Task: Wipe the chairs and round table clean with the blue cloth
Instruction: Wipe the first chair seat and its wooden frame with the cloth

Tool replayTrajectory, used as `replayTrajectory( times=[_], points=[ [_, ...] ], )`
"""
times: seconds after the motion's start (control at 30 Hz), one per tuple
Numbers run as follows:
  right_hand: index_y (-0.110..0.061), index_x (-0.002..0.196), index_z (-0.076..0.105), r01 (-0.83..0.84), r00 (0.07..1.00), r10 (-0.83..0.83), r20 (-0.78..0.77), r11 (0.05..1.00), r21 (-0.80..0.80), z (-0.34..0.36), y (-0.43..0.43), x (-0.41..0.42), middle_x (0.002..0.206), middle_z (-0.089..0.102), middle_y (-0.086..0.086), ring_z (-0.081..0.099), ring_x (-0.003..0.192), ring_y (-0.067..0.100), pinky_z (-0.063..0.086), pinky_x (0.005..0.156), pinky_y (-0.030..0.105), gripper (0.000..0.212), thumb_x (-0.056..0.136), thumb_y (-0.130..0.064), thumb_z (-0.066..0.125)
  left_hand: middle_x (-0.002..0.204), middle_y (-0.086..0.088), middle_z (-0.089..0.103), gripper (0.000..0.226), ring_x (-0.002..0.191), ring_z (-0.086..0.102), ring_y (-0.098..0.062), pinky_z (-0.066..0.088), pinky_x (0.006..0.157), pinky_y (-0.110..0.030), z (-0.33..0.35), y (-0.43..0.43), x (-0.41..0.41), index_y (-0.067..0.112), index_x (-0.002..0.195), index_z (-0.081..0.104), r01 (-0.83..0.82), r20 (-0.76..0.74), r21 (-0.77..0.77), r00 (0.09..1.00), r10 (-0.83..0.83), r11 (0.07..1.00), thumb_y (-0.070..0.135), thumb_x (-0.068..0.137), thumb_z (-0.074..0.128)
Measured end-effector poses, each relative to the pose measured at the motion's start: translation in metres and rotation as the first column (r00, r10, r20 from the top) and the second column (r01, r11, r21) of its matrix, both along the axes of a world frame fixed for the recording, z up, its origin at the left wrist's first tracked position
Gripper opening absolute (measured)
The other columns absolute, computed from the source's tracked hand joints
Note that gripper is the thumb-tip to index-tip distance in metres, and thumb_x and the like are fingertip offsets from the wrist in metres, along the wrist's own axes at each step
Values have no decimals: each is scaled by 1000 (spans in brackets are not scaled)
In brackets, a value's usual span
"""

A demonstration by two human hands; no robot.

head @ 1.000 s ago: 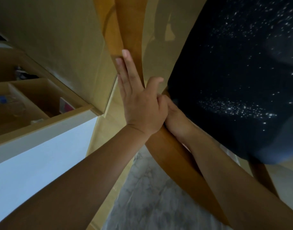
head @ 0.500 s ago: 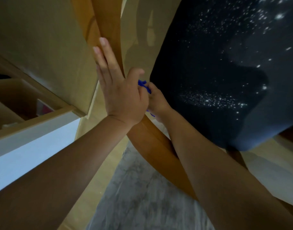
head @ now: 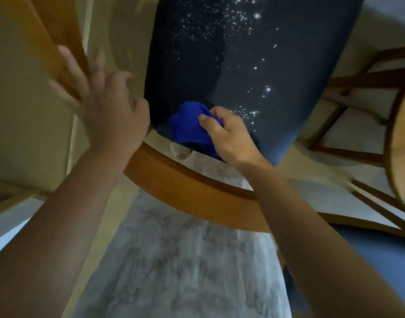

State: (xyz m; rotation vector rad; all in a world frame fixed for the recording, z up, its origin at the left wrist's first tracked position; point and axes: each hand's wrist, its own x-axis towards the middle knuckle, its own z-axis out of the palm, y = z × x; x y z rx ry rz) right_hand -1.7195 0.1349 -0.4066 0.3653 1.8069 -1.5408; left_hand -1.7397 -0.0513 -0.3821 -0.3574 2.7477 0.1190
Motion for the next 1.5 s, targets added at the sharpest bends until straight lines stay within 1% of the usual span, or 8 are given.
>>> replayTrajectory(
  times=[0.17, 0.3, 0.47, 0.6, 0.73, 0.93, 1.3, 1.5],
  points=[
    [-5, 75, 49, -128, 973, 180, -142, 940, 318, 9, 74, 35, 67, 44, -1, 40, 61, 10, 33, 58, 22, 25, 94, -21, 53, 139, -7, 48, 29, 142, 17, -30, -2, 109, -64, 2, 77, 22, 12, 111, 59, 352, -41, 343, 932, -361, 871, 19, 84, 52],
    [-13, 76, 48, -232, 968, 251, 25, 849, 475, 8, 139, 59, 71, 46, -3, 43, 64, 10, 32, 61, 22, 22, 94, -26, 52, 122, -4, 61, 34, 125, 47, -23, 18, 111, -44, 1, 143, 68, 16, 117, 57, 448, 92, 564, 801, -592, 694, 33, 91, 42],
    [-28, 82, 55, -444, 873, 341, 348, 851, 280, -6, 177, 87, 81, 58, -11, 52, 76, 3, 35, 77, 23, 15, 96, -27, 50, 98, 2, 64, 59, 85, 63, -17, 36, 66, -29, -6, 182, 113, 21, 106, 53, 634, 72, 568, 596, -800, 524, 61, 87, 14],
    [-30, 105, 67, -254, 865, 211, 455, 967, 36, -33, 172, 99, 120, 61, -9, 56, 111, 10, 43, 98, 30, 20, 86, -35, 62, 87, -2, 69, 71, 71, 64, -20, 37, 60, -27, -12, 188, 116, 17, 103, 62, 609, 75, 545, 648, -758, 575, 64, 80, 14],
    [-28, 123, 59, -448, 796, 369, 479, 892, 57, -69, 164, 89, 129, 49, -13, 46, 119, 12, 35, 106, 31, 36, 88, -36, 59, 100, 5, 60, 54, 84, 53, -13, 35, 67, -26, -11, 190, 113, 23, 108, 52, 575, 183, 568, 610, -771, 589, 63, 86, 23],
    [-14, 119, 60, -164, 874, 85, 478, 978, 127, -80, 163, 101, 111, 63, 7, 59, 104, 24, 47, 94, 35, 29, 91, -22, 58, 91, 8, 54, 39, 78, 47, -11, 38, 66, -28, -14, 194, 109, 28, 88, 37, 538, 293, 556, 586, -755, 633, 65, 83, 26],
    [-17, 104, 66, -296, 839, 242, 487, 954, 37, -11, 178, 90, 103, 66, 4, 60, 98, 23, 48, 93, 39, 21, 93, -27, 52, 81, 9, 45, 46, 78, 51, -12, 32, 61, -22, -7, 194, 110, 26, 85, 34, 603, 158, 509, 635, -756, 614, 69, 76, 21],
    [-20, 108, 62, -200, 848, 156, 507, 979, 34, -37, 174, 95, 112, 63, 5, 58, 103, 19, 43, 96, 33, 20, 96, -27, 48, 109, 5, 50, 55, 100, 47, -12, 39, 79, -25, -6, 198, 109, 22, 114, 45, 546, 298, 518, 607, -737, 659, 65, 82, 30]
  ],
)
